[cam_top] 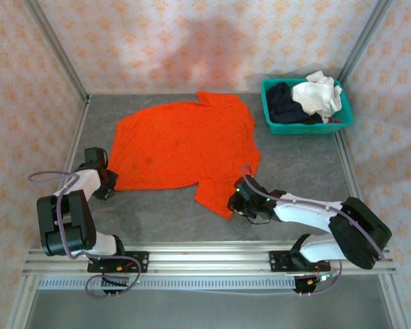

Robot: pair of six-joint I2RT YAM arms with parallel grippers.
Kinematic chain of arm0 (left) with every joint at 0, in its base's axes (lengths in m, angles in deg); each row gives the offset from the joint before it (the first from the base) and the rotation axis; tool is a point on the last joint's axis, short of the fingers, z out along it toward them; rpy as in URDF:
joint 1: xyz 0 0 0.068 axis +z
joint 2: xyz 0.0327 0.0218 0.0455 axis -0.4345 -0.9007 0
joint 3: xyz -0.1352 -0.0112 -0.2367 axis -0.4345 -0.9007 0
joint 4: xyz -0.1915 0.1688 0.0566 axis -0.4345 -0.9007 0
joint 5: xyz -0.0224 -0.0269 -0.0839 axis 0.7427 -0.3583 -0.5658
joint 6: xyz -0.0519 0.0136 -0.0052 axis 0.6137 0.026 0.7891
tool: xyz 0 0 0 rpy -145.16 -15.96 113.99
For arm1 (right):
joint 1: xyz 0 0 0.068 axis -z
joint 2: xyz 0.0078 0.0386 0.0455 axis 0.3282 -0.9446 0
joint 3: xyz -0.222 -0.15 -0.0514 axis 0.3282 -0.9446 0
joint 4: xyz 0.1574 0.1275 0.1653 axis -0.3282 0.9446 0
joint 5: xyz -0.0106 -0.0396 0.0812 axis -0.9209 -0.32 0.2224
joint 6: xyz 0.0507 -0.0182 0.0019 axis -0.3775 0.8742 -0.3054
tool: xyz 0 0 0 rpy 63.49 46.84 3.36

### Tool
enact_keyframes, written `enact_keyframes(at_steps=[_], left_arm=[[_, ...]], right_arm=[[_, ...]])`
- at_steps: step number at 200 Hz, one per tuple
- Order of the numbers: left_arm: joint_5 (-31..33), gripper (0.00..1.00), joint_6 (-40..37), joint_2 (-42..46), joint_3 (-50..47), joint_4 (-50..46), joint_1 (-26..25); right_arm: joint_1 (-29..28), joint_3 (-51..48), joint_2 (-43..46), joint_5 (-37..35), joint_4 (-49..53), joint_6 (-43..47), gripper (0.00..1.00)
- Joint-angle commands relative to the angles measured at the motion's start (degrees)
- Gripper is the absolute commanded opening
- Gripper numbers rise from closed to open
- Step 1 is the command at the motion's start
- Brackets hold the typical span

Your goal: Fold and stack the t-shirts

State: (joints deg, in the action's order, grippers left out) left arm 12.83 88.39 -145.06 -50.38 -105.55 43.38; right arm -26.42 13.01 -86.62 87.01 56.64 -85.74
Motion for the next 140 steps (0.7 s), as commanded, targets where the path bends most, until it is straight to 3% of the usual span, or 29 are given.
enact_keyframes(at_steps=[1,9,26,110,140], left_arm=[[1.40,0.00,-1.05,0.84,-0.70,-1.56,-0.05],[1.31,0.00,-1.05,0.83,-0.73,-1.52,-0.05],[1.22,0.00,-1.05,0.92,-0.57,-1.59,-0.05],[0.74,0.00,-2.82,6.41,-2.54,-7.31,-1.28],[0.58,0.00,-1.05,10.10,-4.02,-9.09,-4.18]], right_arm=[[0.06,1.53,-1.01,-0.88,-1.17,1.08,0.20],[0.06,1.53,-1.08,-0.93,-1.25,1.17,0.18],[0.08,1.53,-1.04,-0.59,-1.55,1.35,0.00],[-0.73,-4.94,16.75,-4.00,8.21,-5.37,0.00],[-0.57,-1.02,20.37,-6.45,13.17,-3.51,0.00]])
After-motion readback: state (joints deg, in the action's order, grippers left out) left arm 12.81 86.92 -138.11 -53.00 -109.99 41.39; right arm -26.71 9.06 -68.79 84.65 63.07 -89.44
